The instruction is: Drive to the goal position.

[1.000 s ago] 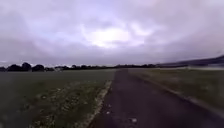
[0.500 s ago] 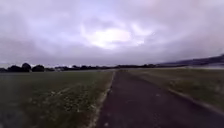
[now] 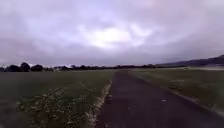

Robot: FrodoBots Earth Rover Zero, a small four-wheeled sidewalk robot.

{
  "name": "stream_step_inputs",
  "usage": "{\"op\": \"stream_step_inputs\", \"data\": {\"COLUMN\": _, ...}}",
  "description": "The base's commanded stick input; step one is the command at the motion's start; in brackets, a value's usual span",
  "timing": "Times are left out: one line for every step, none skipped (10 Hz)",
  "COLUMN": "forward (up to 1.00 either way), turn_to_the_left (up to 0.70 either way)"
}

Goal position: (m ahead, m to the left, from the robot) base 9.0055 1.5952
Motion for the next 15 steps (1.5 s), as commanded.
{"op": "stream_step_inputs", "data": {"forward": 0.5, "turn_to_the_left": -0.25}}
{"op": "stream_step_inputs", "data": {"forward": 0.5, "turn_to_the_left": -0.25}}
{"op": "stream_step_inputs", "data": {"forward": 0.5, "turn_to_the_left": -0.25}}
{"op": "stream_step_inputs", "data": {"forward": 0.5, "turn_to_the_left": -0.25}}
{"op": "stream_step_inputs", "data": {"forward": 0.5, "turn_to_the_left": -0.25}}
{"op": "stream_step_inputs", "data": {"forward": 0.5, "turn_to_the_left": -0.25}}
{"op": "stream_step_inputs", "data": {"forward": 0.5, "turn_to_the_left": -0.25}}
{"op": "stream_step_inputs", "data": {"forward": 0.5, "turn_to_the_left": -0.25}}
{"op": "stream_step_inputs", "data": {"forward": 0.5, "turn_to_the_left": -0.25}}
{"op": "stream_step_inputs", "data": {"forward": 0.5, "turn_to_the_left": 0.0}}
{"op": "stream_step_inputs", "data": {"forward": 0.5, "turn_to_the_left": 0.0}}
{"op": "stream_step_inputs", "data": {"forward": 0.5, "turn_to_the_left": 0.0}}
{"op": "stream_step_inputs", "data": {"forward": 0.5, "turn_to_the_left": 0.0}}
{"op": "stream_step_inputs", "data": {"forward": 0.5, "turn_to_the_left": 0.0}}
{"op": "stream_step_inputs", "data": {"forward": 0.5, "turn_to_the_left": 0.0}}
